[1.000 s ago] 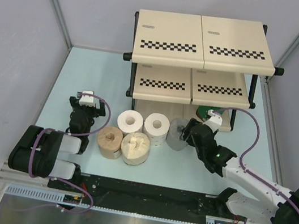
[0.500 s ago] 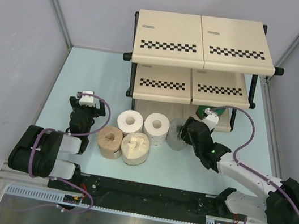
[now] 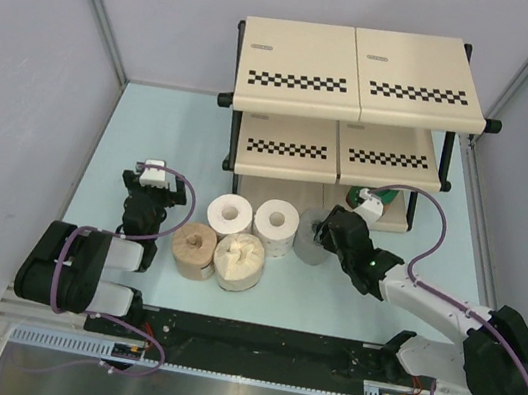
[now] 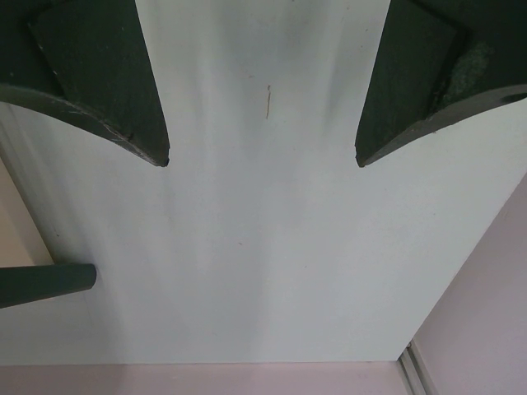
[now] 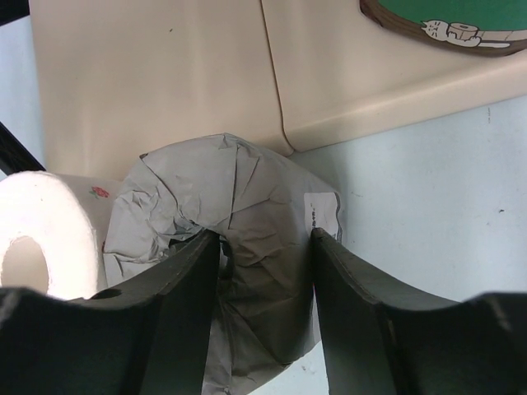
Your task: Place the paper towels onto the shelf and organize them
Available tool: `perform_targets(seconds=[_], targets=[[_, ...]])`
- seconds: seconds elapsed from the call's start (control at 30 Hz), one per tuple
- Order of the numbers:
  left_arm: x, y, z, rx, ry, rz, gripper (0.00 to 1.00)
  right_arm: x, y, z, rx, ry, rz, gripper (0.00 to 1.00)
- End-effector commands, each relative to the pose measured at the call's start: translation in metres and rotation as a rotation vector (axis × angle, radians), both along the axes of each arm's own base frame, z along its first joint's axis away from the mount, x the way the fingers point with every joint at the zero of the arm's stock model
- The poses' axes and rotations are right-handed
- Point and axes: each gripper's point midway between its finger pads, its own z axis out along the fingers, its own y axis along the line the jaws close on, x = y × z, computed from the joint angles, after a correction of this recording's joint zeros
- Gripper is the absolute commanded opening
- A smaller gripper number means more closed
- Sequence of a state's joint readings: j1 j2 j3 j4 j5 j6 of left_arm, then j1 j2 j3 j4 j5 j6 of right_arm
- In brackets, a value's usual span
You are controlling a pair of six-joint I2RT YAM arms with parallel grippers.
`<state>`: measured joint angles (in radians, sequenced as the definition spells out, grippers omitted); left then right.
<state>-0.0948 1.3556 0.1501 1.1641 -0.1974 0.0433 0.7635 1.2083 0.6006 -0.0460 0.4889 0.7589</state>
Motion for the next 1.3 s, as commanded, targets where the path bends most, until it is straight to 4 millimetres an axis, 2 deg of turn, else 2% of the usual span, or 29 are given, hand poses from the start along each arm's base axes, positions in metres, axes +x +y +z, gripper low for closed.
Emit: perform_targets(seconds=[0.0, 0.33, 0.43, 0.6, 0.93, 1.17, 1.2, 1.27], targets=[[0.005, -0.003, 0.019, -0.013, -0.065, -0.017, 1.0, -0.01, -0.005, -0.021, -0.056, 0.073, 0.017, 0.44], [0.005, -0.003, 0.019, -0.013, -0.065, -0.017, 1.0, -0.011, -0.003, -0.016, -0.045, 0.063, 0.025, 0.31], [0.005, -0.003, 0.019, -0.013, -0.066, -0.017, 1.0, -0.013, 0.0, -0.005, -0.023, 0.043, 0.053, 0.3], [0.005, -0.003, 0.019, -0.013, -0.066, -0.017, 1.0, -0.022, 0.001, 0.025, 0.017, -0.017, 0.1, 0.29], [0.005, -0.003, 0.019, -0.011, -0.065, -0.017, 1.0, -0.043, -0.027, 0.066, 0.042, -0.089, 0.088, 0.26], [0.005, -0.003, 0.019, -0.013, -0.065, -0.017, 1.0, -0.048, -0.055, 0.126, 0.044, -0.19, 0.017, 0.27], [0.005, -0.003, 0.019, -0.011, -0.065, -0.017, 1.0, -0.047, -0.06, 0.148, 0.064, -0.232, -0.003, 0.27], [0.005, -0.003, 0.019, -0.013, -0.065, -0.017, 1.0, -0.045, -0.07, 0.169, 0.058, -0.275, -0.046, 0.28]])
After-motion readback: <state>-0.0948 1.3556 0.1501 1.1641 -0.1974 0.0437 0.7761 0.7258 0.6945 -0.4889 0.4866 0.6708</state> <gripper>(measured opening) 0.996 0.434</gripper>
